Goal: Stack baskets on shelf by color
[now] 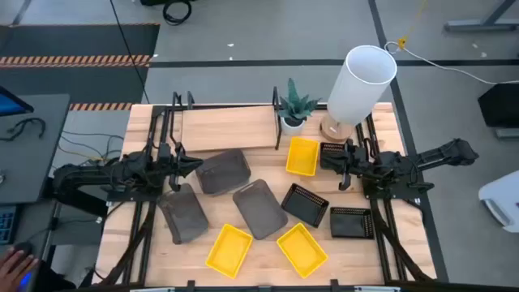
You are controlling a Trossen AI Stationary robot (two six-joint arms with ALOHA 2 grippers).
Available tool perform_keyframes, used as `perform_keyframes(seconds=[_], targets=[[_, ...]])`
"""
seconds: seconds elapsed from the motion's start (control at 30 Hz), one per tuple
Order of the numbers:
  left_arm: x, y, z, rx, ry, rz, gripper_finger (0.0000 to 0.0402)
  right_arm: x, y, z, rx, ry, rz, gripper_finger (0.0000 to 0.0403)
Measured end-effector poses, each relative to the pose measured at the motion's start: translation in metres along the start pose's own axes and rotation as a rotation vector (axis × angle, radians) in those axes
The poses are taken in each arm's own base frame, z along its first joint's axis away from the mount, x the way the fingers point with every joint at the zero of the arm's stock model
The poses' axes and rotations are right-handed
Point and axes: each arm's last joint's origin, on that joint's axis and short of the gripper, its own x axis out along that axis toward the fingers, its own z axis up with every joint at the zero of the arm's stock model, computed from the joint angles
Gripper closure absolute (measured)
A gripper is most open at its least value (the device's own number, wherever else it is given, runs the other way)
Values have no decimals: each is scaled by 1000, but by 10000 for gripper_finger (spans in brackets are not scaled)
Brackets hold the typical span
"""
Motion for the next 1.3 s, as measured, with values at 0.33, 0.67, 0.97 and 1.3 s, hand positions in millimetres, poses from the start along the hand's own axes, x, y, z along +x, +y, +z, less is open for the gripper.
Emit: perform_keyframes(seconds=[0.33, 0.67, 0.97, 1.3], targets=[[0, 0, 0, 0, 0, 0, 371, 0, 0, 0, 0, -1, 0, 384], [0, 0, 0, 0, 0, 0, 363, 0, 0, 0, 0, 0, -1, 384], [0, 0, 0, 0, 0, 0, 374, 0, 0, 0, 1, 0, 0, 384], [0, 0, 0, 0, 0, 0, 365, 0, 0, 0, 1, 0, 0, 384]])
